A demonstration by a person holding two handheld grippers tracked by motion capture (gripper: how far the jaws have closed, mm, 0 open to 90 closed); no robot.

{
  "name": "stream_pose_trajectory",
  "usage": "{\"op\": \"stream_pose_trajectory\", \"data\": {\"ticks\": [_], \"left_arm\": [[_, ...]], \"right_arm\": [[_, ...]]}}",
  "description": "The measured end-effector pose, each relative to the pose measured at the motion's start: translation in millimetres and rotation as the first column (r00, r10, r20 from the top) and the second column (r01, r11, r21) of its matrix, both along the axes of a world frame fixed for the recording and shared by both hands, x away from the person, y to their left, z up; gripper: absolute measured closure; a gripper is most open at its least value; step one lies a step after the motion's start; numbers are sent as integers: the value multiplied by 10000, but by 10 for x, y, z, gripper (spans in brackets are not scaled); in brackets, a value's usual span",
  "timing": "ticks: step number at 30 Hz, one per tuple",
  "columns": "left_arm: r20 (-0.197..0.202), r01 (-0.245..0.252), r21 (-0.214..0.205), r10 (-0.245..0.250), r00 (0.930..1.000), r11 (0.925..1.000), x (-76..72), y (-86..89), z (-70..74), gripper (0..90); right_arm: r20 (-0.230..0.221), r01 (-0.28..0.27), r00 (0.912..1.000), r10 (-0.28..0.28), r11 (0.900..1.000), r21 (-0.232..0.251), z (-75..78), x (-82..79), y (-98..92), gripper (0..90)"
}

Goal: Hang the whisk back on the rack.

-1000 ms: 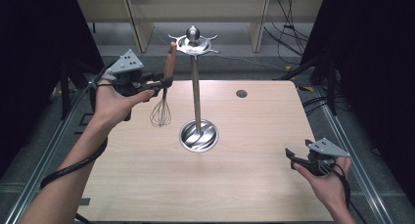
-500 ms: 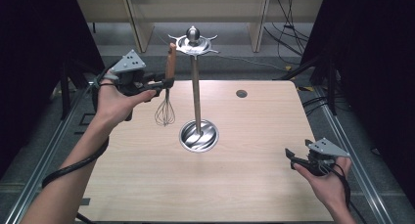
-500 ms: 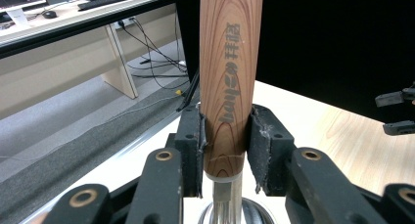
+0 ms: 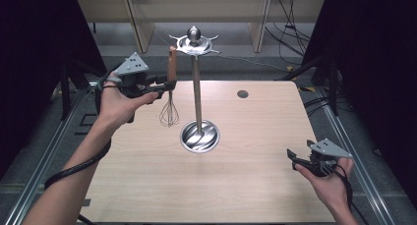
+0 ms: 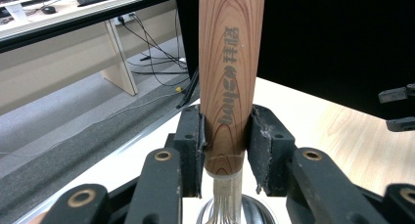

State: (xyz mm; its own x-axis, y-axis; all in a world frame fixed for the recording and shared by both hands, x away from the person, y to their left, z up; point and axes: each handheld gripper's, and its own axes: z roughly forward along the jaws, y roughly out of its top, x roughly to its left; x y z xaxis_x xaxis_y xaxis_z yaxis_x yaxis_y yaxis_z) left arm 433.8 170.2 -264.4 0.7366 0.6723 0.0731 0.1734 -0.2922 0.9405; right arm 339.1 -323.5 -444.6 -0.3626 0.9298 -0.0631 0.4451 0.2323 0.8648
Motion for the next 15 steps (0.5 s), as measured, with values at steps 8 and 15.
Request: {"op": "stream_pose_trajectory", "data": {"ticks": [8,15], "left_arm": [[152,-72,-79,73,9999,9999,-49,-4,16,643],[268,-220,-208,226,9994,9995,-114,27,13,587]], "right_arm": [[-3,-6,10000,6,10000,-10,-2,0,0,236],[-88,197,9998,-196,9998,74,4,-20,14,235]]}}
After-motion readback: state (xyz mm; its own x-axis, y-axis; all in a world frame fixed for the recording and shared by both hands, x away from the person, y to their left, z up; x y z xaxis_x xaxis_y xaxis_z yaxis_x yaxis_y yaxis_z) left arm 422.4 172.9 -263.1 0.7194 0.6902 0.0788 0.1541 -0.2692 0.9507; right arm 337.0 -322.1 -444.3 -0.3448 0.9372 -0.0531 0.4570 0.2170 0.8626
